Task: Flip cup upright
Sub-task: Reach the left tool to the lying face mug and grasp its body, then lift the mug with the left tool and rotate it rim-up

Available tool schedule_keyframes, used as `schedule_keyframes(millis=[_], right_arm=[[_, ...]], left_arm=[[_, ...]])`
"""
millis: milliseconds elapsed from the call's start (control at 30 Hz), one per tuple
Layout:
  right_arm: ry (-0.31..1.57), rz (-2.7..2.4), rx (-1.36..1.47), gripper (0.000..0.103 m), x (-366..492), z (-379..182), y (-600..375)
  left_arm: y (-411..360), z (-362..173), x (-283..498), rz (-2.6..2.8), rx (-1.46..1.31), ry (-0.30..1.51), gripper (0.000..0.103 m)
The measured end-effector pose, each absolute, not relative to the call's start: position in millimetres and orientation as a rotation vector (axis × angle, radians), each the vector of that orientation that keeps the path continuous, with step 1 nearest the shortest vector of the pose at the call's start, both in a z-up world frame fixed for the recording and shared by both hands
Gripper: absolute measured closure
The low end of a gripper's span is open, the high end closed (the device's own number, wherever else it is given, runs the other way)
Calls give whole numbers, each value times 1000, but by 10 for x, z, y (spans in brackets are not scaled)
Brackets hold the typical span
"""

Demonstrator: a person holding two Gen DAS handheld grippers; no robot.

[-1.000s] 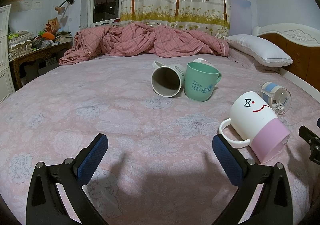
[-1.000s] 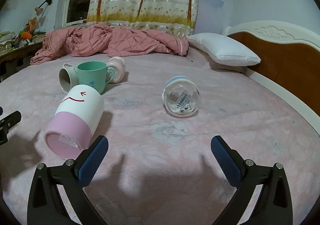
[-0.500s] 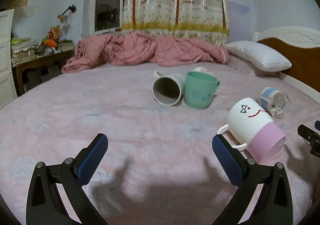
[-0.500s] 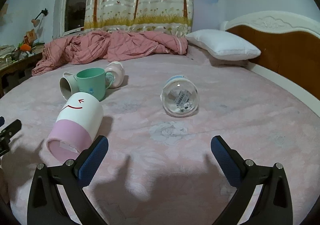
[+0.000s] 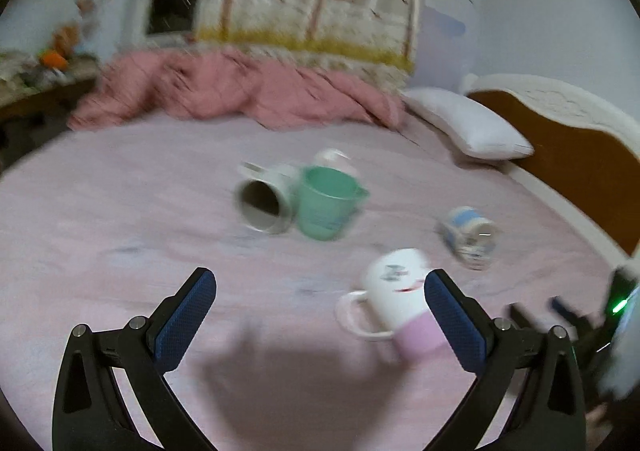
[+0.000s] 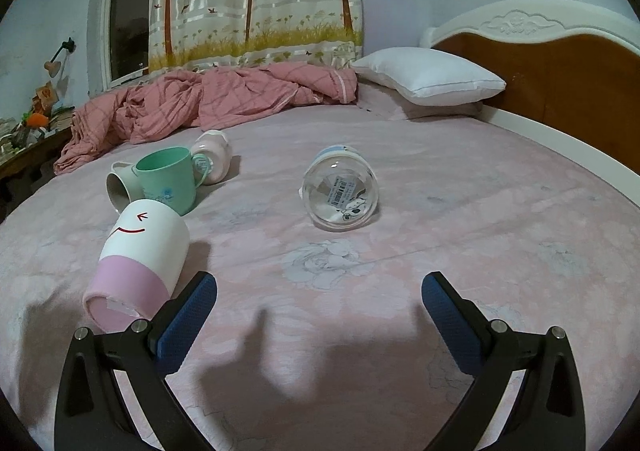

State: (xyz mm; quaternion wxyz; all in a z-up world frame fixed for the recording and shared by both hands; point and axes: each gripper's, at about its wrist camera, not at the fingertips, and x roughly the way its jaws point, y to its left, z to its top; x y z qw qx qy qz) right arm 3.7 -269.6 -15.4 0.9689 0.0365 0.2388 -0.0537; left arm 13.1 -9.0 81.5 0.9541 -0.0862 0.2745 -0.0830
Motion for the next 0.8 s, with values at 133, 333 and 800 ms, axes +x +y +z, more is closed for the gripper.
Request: schedule_keyframes(millis=[133,333,800], right_arm=[[485,-114,73,0,45,-159,-2705],[492,-112,85,0,41,-160,-2714],[495,-135,116,0,38,-172,-2777]], left_arm=[[-279,870,469,-247,-259,721,19],[-517,563,975,-370,-451,980,28],[-721,-109,1489,-439,-517,1274,24]])
